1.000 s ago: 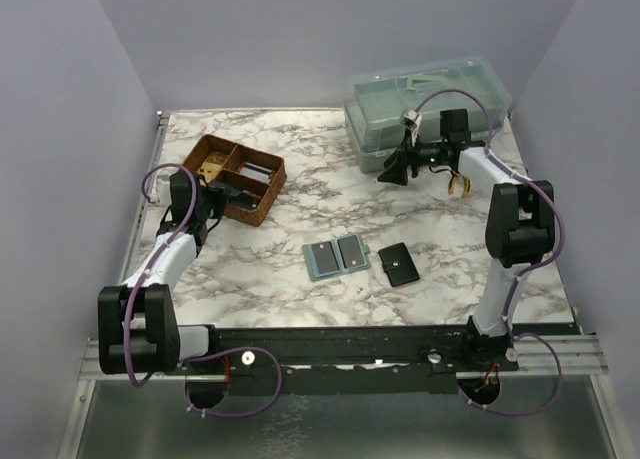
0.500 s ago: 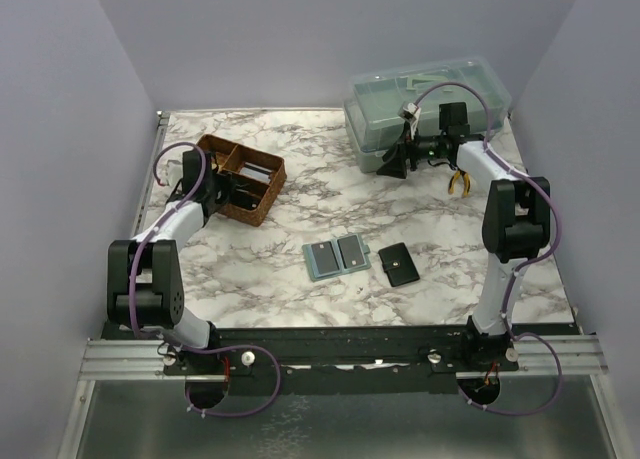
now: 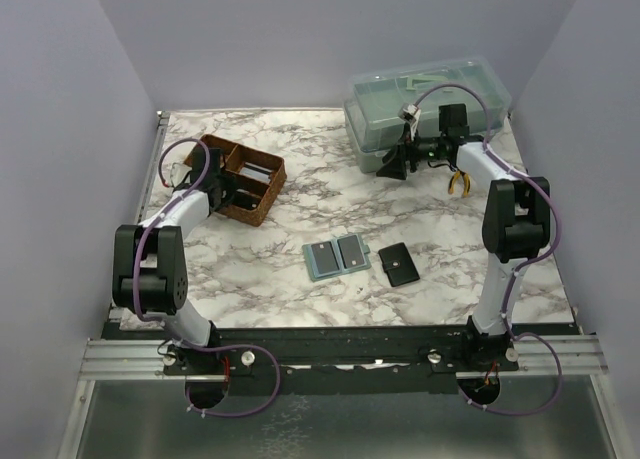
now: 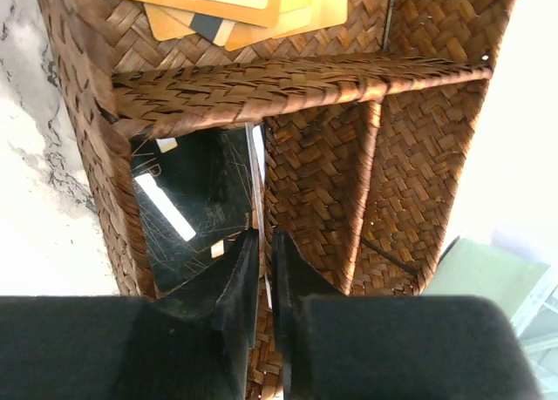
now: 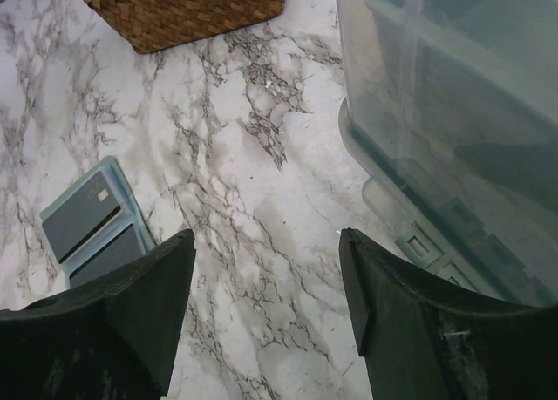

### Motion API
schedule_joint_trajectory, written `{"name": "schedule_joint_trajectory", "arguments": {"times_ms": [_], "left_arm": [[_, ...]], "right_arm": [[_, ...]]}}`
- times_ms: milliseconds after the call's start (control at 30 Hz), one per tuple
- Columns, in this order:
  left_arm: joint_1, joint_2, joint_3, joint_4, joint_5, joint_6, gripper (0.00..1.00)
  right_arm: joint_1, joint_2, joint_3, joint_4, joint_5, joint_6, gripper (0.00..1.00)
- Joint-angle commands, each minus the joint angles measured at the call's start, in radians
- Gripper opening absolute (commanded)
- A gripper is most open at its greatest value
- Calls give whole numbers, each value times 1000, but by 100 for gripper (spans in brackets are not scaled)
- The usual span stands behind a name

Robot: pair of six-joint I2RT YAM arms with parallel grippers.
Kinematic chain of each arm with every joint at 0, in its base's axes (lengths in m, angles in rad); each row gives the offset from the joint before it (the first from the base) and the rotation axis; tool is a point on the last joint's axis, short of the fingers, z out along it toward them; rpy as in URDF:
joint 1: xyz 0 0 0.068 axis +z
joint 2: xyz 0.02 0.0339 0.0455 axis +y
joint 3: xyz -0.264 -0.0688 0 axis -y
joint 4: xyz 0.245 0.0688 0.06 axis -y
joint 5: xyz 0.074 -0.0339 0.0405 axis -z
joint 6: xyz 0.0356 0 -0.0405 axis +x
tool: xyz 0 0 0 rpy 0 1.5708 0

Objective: Take the credit cards out of the card holder
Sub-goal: Place the credit card in the storage box.

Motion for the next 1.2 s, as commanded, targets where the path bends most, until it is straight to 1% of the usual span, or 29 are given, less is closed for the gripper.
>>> {"name": "schedule_joint_trajectory", "arguments": {"times_ms": [0, 67, 133, 333, 400, 500, 600, 633, 667, 700, 767, 833, 900, 1033, 1100, 1167], "left_arm": [[-7, 24, 42, -37, -9, 3, 24], [-7, 16, 47, -48, -13, 1, 32], [-7, -3, 47, -65, -25, -8, 38], [-8, -103, 30, -131, -40, -8, 40], [-7, -154, 19, -143, -46, 8, 44], [-1, -218, 0, -144, -33, 52, 58], [24, -274, -28, -115, 20, 99, 81], [41, -294, -47, -81, 63, 114, 91], [71, -312, -68, -39, 112, 126, 97], [93, -328, -91, 5, 181, 132, 98], [144, -349, -131, 94, 340, 142, 99], [172, -369, -148, 141, 453, 177, 98], [177, -404, -143, 142, 514, 250, 97], [176, -491, -133, 63, 573, 381, 98], [176, -524, -149, 46, 624, 400, 98], [174, -555, -177, 47, 677, 384, 98]], "right_arm": [[-4, -29, -22, 19, -7, 5, 73], [-4, -35, -26, 23, -3, 7, 73], [-4, -41, -32, 27, -1, 8, 73], [-4, -68, -55, 46, 7, 18, 73], [-4, -78, -62, 48, 10, 17, 73], [-4, -90, -60, 25, 9, 14, 73], [-4, -92, -37, -39, -16, -2, 73], [-3, -92, -29, -65, -26, -14, 73], [-3, -91, -20, -95, -37, -29, 73], [-2, -92, -10, -127, -49, -51, 73], [-2, -92, 10, -205, -66, -105, 73], [-2, -94, 26, -282, -76, -152, 73], [-2, -99, 33, -371, -83, -209, 73], [3, -138, 13, -487, -97, -335, 73], [12, -168, -9, -522, -96, -376, 73], [22, -188, -18, -569, -97, -391, 73]]}}
